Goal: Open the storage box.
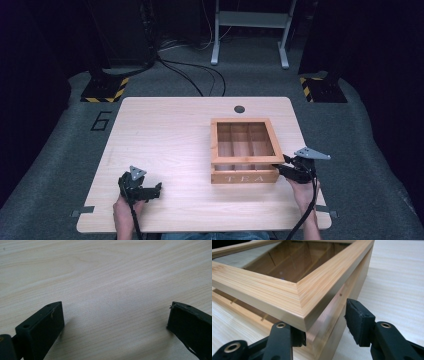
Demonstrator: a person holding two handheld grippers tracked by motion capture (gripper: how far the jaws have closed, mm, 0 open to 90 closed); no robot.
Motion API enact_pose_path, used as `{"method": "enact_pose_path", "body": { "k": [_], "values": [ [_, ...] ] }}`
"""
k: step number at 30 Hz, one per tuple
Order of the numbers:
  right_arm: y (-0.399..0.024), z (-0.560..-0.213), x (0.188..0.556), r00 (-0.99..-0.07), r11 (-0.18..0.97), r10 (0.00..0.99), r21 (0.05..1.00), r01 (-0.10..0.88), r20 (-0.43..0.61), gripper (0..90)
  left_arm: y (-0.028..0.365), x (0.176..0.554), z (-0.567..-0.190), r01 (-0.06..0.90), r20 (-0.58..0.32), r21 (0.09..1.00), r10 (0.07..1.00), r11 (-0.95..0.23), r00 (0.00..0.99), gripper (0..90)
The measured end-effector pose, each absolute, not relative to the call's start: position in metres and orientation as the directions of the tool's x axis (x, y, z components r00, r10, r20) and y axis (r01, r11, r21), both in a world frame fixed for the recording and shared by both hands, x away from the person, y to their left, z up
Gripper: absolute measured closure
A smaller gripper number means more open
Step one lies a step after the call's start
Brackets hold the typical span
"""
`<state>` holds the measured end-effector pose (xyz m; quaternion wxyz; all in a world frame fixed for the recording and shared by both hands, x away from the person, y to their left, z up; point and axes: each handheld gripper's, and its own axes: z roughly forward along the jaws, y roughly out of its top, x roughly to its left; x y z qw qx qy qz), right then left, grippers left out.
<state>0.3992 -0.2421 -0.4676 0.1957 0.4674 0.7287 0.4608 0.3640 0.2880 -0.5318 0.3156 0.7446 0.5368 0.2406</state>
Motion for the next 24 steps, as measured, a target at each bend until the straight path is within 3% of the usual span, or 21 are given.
{"method": "enact_pose_path", "body": {
  "k": [24],
  "values": [
    [-0.254,-0.474,0.377,-0.461,0.086,0.862,0.835,0.543,0.211,47.4,0.288,0.364,-0.531,0.648,0.025,0.725,0.949,-0.233,0.313,0.4]
  ]
}}
